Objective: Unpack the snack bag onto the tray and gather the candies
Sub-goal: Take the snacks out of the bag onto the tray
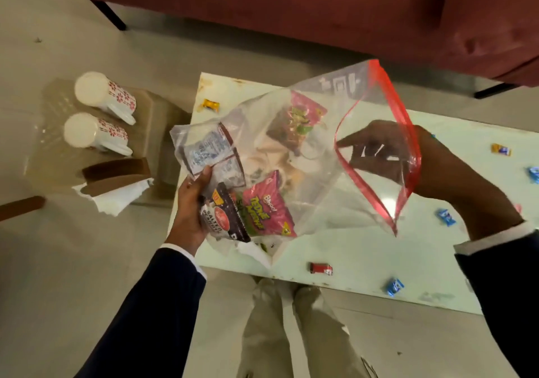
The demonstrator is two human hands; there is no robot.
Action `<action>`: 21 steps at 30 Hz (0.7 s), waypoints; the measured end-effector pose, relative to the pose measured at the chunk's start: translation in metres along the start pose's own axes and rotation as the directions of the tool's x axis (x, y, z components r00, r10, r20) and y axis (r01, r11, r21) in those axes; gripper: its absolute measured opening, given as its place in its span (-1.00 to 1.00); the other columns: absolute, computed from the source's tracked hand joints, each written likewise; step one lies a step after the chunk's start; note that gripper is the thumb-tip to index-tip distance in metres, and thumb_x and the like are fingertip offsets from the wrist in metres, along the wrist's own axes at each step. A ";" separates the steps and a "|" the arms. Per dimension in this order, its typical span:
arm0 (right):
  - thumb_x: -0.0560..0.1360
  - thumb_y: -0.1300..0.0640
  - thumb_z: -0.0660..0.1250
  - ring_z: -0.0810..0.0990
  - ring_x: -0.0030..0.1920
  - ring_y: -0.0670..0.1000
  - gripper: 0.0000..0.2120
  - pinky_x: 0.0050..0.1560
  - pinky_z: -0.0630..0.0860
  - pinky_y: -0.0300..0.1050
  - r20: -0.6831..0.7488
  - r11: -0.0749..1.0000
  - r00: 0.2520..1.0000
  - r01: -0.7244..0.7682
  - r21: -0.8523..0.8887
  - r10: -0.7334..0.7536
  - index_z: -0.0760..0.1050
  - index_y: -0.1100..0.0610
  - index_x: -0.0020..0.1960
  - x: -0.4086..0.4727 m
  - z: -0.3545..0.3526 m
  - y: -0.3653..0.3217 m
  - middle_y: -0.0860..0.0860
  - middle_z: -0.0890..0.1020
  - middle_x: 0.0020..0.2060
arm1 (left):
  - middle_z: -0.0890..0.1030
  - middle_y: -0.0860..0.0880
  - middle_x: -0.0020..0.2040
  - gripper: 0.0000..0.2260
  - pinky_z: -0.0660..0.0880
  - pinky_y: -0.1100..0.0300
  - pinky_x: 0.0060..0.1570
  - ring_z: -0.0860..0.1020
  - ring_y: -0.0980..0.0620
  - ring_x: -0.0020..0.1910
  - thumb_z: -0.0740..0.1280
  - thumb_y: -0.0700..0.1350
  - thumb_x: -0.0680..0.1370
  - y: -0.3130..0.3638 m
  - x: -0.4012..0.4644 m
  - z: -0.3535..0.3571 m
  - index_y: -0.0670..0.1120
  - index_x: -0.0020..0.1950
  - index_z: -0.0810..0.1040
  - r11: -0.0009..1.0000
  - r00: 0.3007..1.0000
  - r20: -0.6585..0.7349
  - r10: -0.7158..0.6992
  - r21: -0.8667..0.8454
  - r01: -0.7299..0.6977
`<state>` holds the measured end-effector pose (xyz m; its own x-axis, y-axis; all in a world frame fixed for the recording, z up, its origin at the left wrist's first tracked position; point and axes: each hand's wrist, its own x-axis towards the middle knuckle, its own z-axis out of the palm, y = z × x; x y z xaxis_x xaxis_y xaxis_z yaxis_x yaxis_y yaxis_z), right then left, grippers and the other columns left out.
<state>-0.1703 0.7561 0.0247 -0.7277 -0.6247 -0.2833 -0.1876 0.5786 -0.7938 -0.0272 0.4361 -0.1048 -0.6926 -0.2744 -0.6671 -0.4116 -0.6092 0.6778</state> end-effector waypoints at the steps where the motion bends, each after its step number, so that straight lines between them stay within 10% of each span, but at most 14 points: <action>1: 0.43 0.05 0.45 0.63 -0.10 -0.12 -0.71 -0.07 0.58 -0.36 -0.059 1.000 0.998 -0.004 0.027 0.006 0.63 0.05 0.14 -0.002 -0.001 0.000 -0.11 0.64 -0.09 | 0.64 -0.28 0.23 -0.40 0.60 -0.15 0.18 0.67 -0.24 0.15 0.51 0.07 0.46 -0.001 0.002 -0.001 -0.21 0.41 0.54 1.000 1.000 -0.002 0.006 0.003 -0.006; 5: 0.44 0.17 0.45 0.71 -0.05 -0.09 -0.74 0.06 0.67 -0.16 -0.128 0.949 0.987 -0.054 0.309 0.098 0.63 0.07 0.14 -0.009 -0.003 0.008 0.00 0.73 -0.06 | 0.71 -0.19 0.14 -0.62 0.64 -0.09 0.08 0.71 -0.17 0.08 0.41 -0.06 0.59 -0.003 0.008 -0.010 -0.20 0.36 0.58 0.999 0.999 -0.016 0.050 0.013 -0.049; 9: 0.49 0.24 0.41 0.67 0.11 0.36 -0.41 0.04 0.66 0.22 0.346 0.691 0.938 -0.273 0.669 0.036 0.38 0.07 0.50 -0.013 0.000 0.019 0.23 0.61 0.27 | 0.68 -0.21 0.22 -0.58 0.65 -0.13 0.12 0.69 -0.20 0.14 0.40 -0.10 0.60 0.000 0.007 -0.012 -0.22 0.43 0.50 0.997 0.998 0.000 0.062 0.051 -0.062; 12: 0.48 0.25 0.44 0.62 0.25 0.30 -0.30 0.09 0.64 0.20 0.485 0.638 0.869 -0.429 0.640 0.098 0.30 -0.08 0.53 -0.008 0.010 0.030 0.08 0.53 0.40 | 0.66 -0.24 0.24 -0.55 0.64 -0.15 0.14 0.67 -0.21 0.15 0.42 -0.12 0.57 0.002 0.008 -0.013 -0.26 0.42 0.50 0.997 0.997 -0.044 0.063 0.056 -0.061; 16: 0.47 -0.02 0.47 0.48 0.42 -0.10 -0.51 0.38 0.45 -0.26 0.437 0.892 0.895 -0.265 0.367 0.087 0.52 0.00 0.37 0.002 0.027 0.028 -0.15 0.55 0.36 | 0.75 -0.11 0.05 -0.73 0.69 0.02 -0.06 0.74 -0.08 -0.02 0.43 -0.13 0.56 0.004 0.005 -0.013 -0.14 0.24 0.60 0.996 0.998 -0.029 0.060 0.065 -0.058; 21: 0.53 0.22 0.44 0.67 0.09 0.34 -0.58 0.11 0.61 0.30 0.444 0.694 0.896 -0.333 0.638 0.021 0.51 0.28 0.36 0.004 0.032 0.033 0.37 0.56 0.11 | 0.65 -0.26 0.26 -0.63 0.62 -0.18 0.17 0.65 -0.27 0.21 0.38 -0.14 0.62 0.006 -0.001 -0.013 -0.22 0.40 0.52 0.996 0.994 -0.057 0.095 0.011 -0.094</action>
<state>-0.1583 0.7558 -0.0194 -0.3632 -0.7799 -0.5097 0.5328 0.2749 -0.8003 -0.0212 0.4232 -0.1042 -0.6933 -0.3729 -0.6167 -0.3514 -0.5722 0.7410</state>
